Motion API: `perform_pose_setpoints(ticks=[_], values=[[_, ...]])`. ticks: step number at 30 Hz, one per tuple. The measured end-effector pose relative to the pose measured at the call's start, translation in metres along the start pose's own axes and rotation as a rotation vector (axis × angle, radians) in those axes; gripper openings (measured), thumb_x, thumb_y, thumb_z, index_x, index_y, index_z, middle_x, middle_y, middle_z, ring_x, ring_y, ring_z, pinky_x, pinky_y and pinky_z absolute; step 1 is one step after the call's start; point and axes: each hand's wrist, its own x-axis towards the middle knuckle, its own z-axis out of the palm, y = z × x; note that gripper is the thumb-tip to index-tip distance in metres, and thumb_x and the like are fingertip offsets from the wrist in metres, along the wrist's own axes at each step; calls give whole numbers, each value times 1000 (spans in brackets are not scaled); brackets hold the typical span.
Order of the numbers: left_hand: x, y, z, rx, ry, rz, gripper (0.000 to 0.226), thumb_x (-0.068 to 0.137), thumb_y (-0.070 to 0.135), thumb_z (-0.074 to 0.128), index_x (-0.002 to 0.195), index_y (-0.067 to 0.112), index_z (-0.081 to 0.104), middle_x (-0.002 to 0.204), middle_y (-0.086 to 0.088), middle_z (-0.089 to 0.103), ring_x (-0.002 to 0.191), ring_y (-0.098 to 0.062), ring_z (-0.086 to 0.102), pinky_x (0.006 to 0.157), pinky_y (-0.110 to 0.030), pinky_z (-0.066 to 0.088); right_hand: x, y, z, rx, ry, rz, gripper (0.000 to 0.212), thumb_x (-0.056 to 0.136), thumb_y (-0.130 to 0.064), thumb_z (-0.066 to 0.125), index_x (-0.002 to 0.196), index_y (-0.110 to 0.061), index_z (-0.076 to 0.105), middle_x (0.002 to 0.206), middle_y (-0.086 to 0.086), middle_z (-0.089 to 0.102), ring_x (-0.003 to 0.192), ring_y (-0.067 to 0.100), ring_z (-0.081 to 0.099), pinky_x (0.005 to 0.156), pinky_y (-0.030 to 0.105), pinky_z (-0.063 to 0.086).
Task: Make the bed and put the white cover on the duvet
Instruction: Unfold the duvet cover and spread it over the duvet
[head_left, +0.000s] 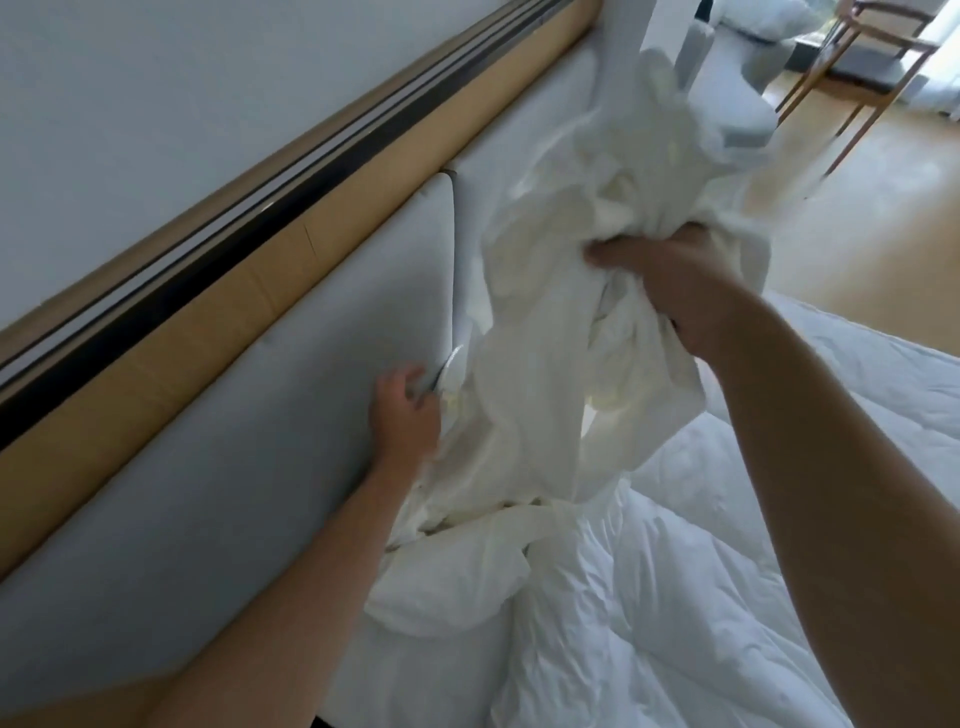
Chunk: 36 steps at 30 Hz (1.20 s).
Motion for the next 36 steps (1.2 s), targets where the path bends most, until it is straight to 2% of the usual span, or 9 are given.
perform_pose_setpoints(ticks=[3, 6, 12, 17, 22, 26, 31, 34, 36], values=[[25, 106, -27, -366, -12, 162, 36, 87, 32, 55, 121, 23, 62, 128, 3, 61, 115, -10, 57, 95, -20, 46, -14, 8, -4, -87, -200, 82, 33, 73, 3, 81, 92, -21, 69, 73, -12, 75, 68, 9, 74, 59, 27, 60], [43, 165, -44, -393, -427, 186, 52, 98, 57, 47, 136, 24, 60, 137, 4, 62, 129, -10, 55, 107, -30, 43, -26, 10, -11, -222, -443, 130, 50, 56, 2, 90, 95, -24, 70, 79, -13, 76, 78, 9, 74, 63, 25, 58], [4, 194, -29, -389, -1207, -152, 81, 95, 77, 20, 71, 27, 78, 69, 5, 70, 67, -8, 69, 61, -21, 54, -41, 11, -27, -401, -675, 181, 38, 84, 18, 67, 88, -20, 68, 73, -15, 74, 70, -2, 70, 60, 14, 54], [4, 186, -50, -196, -1406, -212, 93, 30, 79, 85, 98, 16, 76, 92, -3, 78, 84, -13, 75, 70, -24, 58, -47, 13, -31, -464, -776, 181, 33, 92, 10, 62, 97, -23, 69, 90, -10, 75, 86, 5, 71, 76, 26, 58], [-17, 201, -64, -65, -1287, -262, 99, -2, 69, 89, 73, 7, 72, 63, -3, 72, 55, -10, 70, 49, -18, 51, -58, 10, -27, -466, -860, 198, 39, 62, -11, 77, 98, -24, 67, 92, -9, 73, 85, 7, 70, 71, 24, 58], [-32, 205, -66, 176, -1039, -212, 33, 99, 40, 59, 77, 14, 58, 68, -5, 61, 57, -15, 59, 55, -27, 47, -63, 8, -26, -474, -910, 237, 41, 62, -9, 71, 99, -25, 66, 91, -11, 74, 85, 6, 71, 70, 23, 57], [-43, 177, -68, 366, -823, -62, 26, 107, 7, 38, 108, -8, 60, 81, -4, 44, 74, -20, 42, 54, -28, 34, -64, 12, -22, -476, -907, 233, 44, 63, -6, 71, 105, -22, 66, 97, -7, 74, 90, 10, 71, 71, 24, 58], [-45, 158, -73, -33, -1080, -32, 31, 109, 7, 34, 100, -9, 60, 81, -7, 47, 83, -26, 49, 60, -19, 42, -63, 18, -23, -391, -828, 231, 34, 81, -5, 74, 112, -16, 66, 102, -1, 75, 95, 16, 72, 80, 32, 61], [-49, 177, -62, -366, -1104, 69, 41, 109, 27, 38, 112, -6, 61, 109, -21, 63, 105, -29, 61, 95, -19, 46, -64, 19, -24, -281, -763, 203, 24, 97, 1, 60, 108, -20, 63, 90, -12, 76, 87, 6, 72, 75, 24, 59]])
